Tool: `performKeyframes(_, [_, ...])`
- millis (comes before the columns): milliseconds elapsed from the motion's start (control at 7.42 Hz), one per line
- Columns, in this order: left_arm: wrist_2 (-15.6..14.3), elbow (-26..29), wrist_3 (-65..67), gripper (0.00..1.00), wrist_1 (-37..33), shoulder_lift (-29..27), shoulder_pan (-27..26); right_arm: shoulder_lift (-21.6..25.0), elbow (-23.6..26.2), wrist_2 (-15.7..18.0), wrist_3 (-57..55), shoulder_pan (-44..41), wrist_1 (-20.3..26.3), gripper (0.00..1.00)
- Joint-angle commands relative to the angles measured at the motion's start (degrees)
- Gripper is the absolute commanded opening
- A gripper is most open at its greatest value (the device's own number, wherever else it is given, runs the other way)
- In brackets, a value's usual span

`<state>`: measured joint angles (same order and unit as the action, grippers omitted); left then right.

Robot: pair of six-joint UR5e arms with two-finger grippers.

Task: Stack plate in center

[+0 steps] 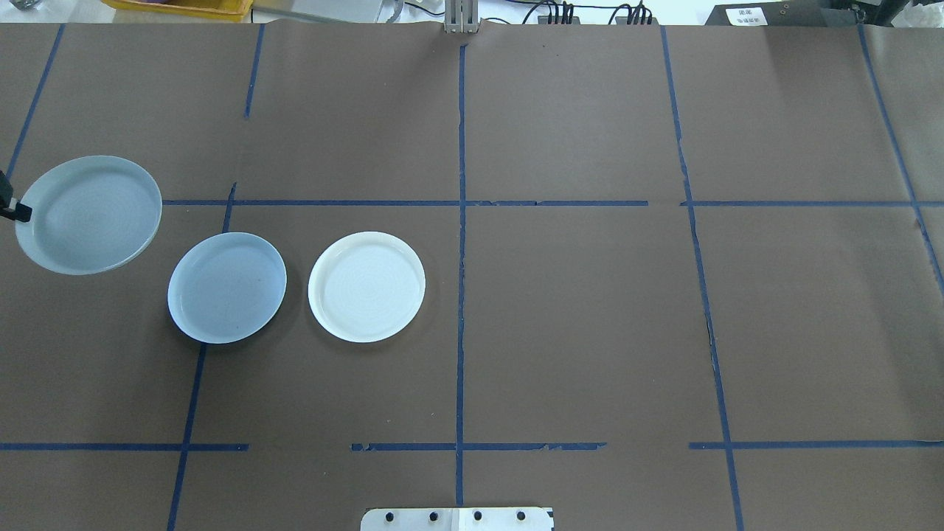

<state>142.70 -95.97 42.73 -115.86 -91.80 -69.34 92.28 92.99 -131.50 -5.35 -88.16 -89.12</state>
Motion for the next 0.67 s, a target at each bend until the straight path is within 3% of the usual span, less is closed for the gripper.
performKeyframes(0, [-4.24,1.73,18.35,0.00,-14.75,-0.23,9.62,0.00,0.00,-0.08,-0.01,0.00,0.00,1.00])
performKeyframes(270, [-7.86,5.16,29.82,0.00,-26.57,-0.14,16.23,0.00,0.00,-0.08,-0.01,0.00,0.00,1.00])
performKeyframes(539, [-8.93,5.88,31.36,0.00,-28.02,-0.14,18.45,0.00,0.00,0.01,-0.01,-0.09,0.00,1.00])
